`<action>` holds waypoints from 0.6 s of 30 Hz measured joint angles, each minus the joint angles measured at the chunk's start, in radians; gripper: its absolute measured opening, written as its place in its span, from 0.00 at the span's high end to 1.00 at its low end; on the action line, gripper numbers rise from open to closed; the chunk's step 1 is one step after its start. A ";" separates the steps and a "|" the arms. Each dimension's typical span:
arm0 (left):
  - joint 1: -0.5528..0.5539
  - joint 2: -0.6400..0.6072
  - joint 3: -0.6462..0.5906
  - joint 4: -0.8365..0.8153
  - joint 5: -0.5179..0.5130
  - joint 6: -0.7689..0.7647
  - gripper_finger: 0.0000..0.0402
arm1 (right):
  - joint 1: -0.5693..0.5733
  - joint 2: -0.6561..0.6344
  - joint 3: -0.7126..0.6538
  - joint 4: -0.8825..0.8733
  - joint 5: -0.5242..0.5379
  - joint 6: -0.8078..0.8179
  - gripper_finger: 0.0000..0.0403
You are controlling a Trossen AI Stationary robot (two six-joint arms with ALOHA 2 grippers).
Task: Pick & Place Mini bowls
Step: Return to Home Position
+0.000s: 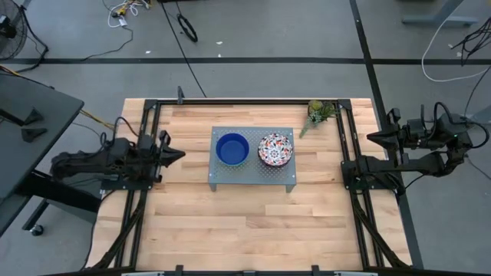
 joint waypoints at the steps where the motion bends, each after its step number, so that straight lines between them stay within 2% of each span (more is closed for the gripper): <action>1: -0.010 -0.006 -0.014 0.004 -0.001 0.004 1.00 | 0.000 0.000 0.000 0.000 0.000 0.000 0.94; 8: -0.062 -0.096 -0.111 0.006 0.031 0.047 1.00 | 0.000 0.000 0.000 0.000 0.000 0.000 0.94; 18: -0.075 -0.092 -0.167 0.020 -0.003 0.122 1.00 | 0.000 0.000 0.000 0.000 0.000 0.000 0.94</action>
